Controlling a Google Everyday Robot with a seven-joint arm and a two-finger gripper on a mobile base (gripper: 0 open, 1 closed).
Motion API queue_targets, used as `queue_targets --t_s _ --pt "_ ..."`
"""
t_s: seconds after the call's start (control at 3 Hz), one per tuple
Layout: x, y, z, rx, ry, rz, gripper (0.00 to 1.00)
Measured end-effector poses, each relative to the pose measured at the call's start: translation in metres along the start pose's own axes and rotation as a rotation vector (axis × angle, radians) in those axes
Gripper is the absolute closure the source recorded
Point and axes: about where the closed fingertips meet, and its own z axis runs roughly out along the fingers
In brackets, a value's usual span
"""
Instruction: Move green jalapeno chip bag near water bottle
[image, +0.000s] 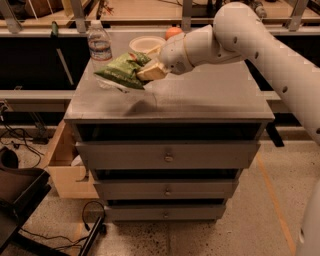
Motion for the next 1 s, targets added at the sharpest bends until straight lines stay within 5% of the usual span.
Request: queue_targets --t_s 0.33,0.67,1.0 --pt "-0.0008 0.0015 0.0038 -0.007 -0.002 -0.001 0.12" --pt "-0.0014 0.0024 0.0060 -0.011 -0.003 -0.001 0.00" --pt "-0.0014 0.0025 0.0061 -0.011 -0.003 -0.001 0.00"
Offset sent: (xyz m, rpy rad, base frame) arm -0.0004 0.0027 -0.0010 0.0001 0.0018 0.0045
